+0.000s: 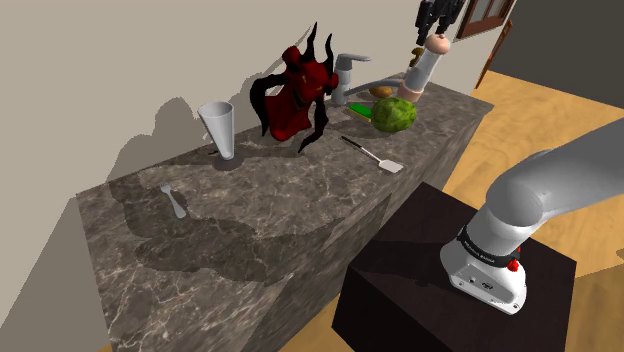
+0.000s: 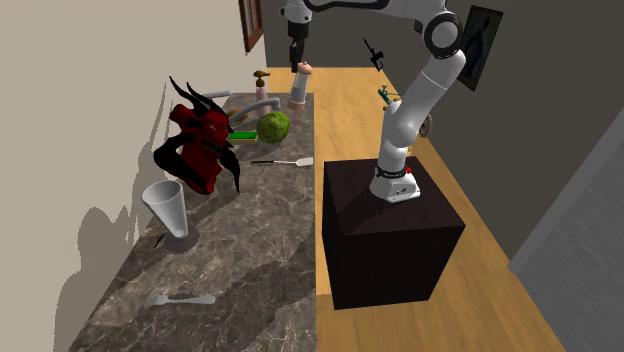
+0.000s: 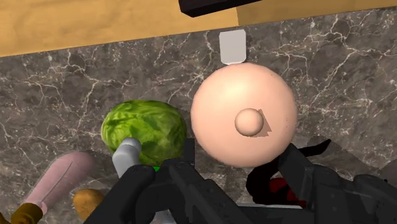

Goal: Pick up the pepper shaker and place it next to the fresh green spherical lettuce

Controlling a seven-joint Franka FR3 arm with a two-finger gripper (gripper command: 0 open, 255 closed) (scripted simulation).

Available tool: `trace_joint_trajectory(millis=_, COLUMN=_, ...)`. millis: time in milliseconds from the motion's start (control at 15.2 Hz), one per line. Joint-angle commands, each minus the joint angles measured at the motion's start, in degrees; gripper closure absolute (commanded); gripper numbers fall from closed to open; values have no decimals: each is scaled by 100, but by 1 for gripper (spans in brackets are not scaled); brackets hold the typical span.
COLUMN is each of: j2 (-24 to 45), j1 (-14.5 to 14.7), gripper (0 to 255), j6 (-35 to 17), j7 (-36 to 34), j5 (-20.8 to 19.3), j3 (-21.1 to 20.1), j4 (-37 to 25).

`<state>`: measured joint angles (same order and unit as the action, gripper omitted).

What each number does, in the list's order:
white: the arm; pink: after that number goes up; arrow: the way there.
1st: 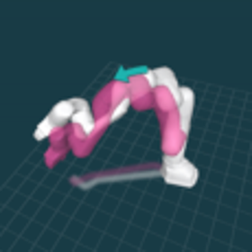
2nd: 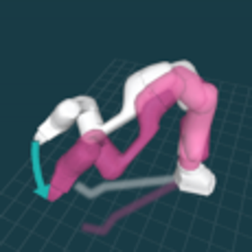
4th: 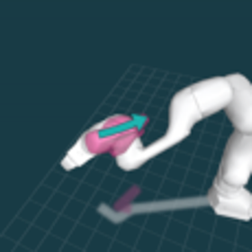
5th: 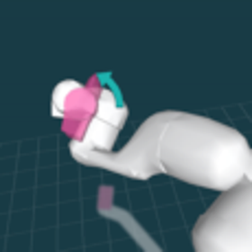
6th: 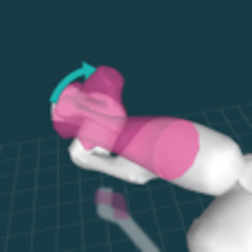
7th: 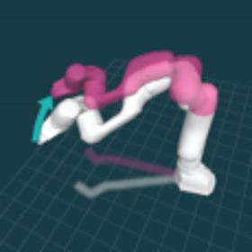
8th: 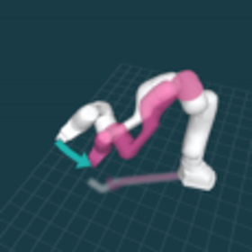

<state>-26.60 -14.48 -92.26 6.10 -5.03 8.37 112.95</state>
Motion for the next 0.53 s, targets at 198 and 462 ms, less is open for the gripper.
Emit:
trace_joint_trajectory(millis=198, j2=390, j1=-178, gripper=255, j6=-86, j7=731, j5=-91, j3=562, j4=-353)
trace_joint_trajectory(millis=462, j2=810, j1=-310, gripper=255, j6=-119, j7=1321, j5=-72, j3=1005, j4=-772)
